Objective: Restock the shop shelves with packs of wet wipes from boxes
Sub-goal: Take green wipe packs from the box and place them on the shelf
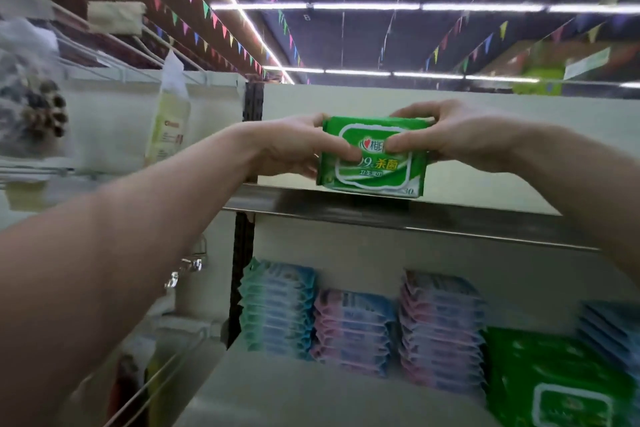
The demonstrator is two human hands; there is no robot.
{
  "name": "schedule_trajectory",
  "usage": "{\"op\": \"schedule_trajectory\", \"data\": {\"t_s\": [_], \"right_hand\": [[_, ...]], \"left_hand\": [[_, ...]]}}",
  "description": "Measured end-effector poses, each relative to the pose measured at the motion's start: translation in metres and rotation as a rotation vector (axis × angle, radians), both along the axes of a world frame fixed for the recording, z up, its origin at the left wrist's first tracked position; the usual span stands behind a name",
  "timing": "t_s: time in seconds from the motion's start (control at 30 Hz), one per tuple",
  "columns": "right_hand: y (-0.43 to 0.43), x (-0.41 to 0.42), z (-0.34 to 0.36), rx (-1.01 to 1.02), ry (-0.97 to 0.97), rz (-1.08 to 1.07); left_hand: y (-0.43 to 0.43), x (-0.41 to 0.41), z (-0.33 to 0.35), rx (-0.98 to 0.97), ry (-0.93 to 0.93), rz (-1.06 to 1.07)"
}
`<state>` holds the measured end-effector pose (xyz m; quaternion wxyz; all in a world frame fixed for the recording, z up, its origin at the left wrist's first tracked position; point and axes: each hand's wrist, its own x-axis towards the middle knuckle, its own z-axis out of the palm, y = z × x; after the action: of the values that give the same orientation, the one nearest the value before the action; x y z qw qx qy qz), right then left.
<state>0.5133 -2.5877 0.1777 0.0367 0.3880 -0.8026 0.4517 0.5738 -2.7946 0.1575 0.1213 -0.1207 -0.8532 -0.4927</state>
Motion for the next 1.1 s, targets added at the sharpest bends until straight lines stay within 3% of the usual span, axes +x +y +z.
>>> {"op": "schedule_trajectory", "data": {"t_s": [0.2,0.47,0.63,0.77,1.0,1.1], "right_hand": [[-0.028,-0.074,0.006,0.177,-0.017,0.000],[-0.059,-0.164,0.012,0.428,0.001,-0.033],[-0.080,-0.198,0.008,0.606,0.208,-0.146],[-0.089,-0.219,-0.002,0.636,0.410,-0.235],[-0.091,-0.231,-0.031,0.546,0.521,-0.341],[-0.092,-0.229,-0.037,0.549,0.585,-0.383]], "left_hand": [[-0.022,-0.066,0.011,-0.102,-0.098,0.122],[-0.041,-0.161,0.021,-0.386,-0.282,0.239],[-0.045,-0.201,0.030,-0.564,-0.382,0.296],[-0.052,-0.229,0.020,-0.662,-0.288,0.349],[-0.053,-0.240,-0.004,-0.537,-0.065,0.344],[-0.052,-0.242,-0.007,-0.574,-0.012,0.365]]}}
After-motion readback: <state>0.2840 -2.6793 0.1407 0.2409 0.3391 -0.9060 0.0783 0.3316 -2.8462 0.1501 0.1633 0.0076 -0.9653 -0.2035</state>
